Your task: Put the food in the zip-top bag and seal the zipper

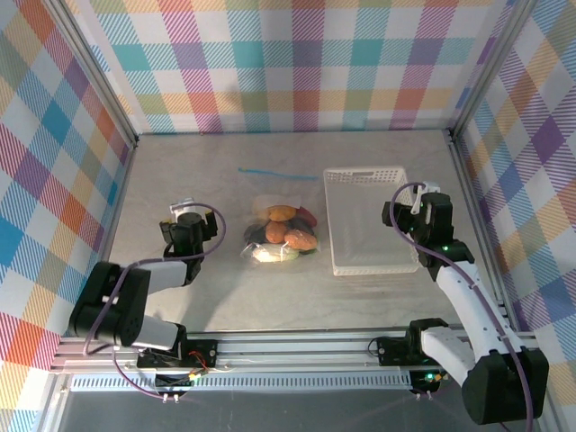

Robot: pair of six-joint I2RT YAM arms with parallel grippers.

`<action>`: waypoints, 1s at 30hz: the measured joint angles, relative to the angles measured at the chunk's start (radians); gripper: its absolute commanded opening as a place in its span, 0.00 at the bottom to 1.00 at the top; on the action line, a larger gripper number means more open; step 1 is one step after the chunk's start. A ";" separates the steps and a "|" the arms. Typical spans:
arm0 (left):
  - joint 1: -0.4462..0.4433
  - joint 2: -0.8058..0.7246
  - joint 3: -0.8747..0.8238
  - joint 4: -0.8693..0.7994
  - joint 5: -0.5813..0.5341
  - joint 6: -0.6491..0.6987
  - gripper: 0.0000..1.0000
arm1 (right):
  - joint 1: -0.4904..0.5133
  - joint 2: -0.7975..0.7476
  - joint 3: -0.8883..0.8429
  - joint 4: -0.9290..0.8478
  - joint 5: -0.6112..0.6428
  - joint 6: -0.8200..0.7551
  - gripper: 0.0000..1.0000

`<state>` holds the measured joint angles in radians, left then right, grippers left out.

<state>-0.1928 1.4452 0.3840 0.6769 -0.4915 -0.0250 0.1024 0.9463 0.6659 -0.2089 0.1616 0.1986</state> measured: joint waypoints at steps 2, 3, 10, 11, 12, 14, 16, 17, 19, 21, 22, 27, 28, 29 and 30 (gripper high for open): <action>0.000 0.058 0.003 0.040 0.004 0.016 1.00 | -0.005 0.009 -0.010 0.023 0.005 -0.001 0.87; 0.000 0.071 0.005 0.040 0.009 0.021 1.00 | -0.006 0.011 -0.018 0.038 0.008 -0.001 0.87; 0.057 0.092 0.041 0.087 0.107 0.027 1.00 | -0.027 0.100 -0.132 0.246 0.049 -0.026 0.88; 0.061 0.106 0.027 0.142 0.116 0.028 1.00 | -0.032 0.129 -0.151 0.288 0.053 -0.028 0.89; 0.064 0.114 0.021 0.154 0.124 0.029 1.00 | -0.037 0.155 -0.165 0.322 0.058 -0.031 0.89; 0.064 0.126 0.011 0.156 0.136 0.030 1.00 | -0.046 0.217 -0.187 0.389 0.066 -0.031 0.89; 0.064 0.132 0.011 0.166 0.144 0.030 1.00 | -0.053 0.272 -0.196 0.451 0.068 -0.031 0.90; 0.065 0.132 0.011 0.169 0.145 0.030 1.00 | -0.056 0.299 -0.198 0.484 0.070 -0.031 0.90; 0.065 0.132 0.011 0.176 0.151 0.030 1.00 | -0.059 0.341 -0.200 0.546 0.075 -0.038 0.90; 0.065 0.132 0.011 0.183 0.154 0.030 1.00 | -0.064 0.378 -0.200 0.600 0.074 -0.050 0.90; 0.065 0.132 0.011 0.188 0.156 0.030 1.00 | -0.068 0.397 -0.200 0.632 0.074 -0.056 0.90; 0.065 0.132 0.011 0.191 0.159 0.030 1.00 | -0.082 0.479 -0.202 0.756 0.065 -0.085 0.89; 0.065 0.132 0.011 0.191 0.159 0.030 1.00 | -0.084 0.494 -0.201 0.785 0.060 -0.093 0.86; 0.065 0.132 0.011 0.191 0.160 0.030 1.00 | -0.084 0.509 -0.199 0.813 0.045 -0.105 0.85; 0.065 0.132 0.011 0.191 0.160 0.030 1.00 | -0.084 0.517 -0.198 0.826 0.033 -0.112 0.85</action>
<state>-0.1280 1.5776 0.3950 0.8677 -0.3313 0.0048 0.0185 1.4631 0.4683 0.6174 0.1944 0.0864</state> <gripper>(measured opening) 0.996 0.859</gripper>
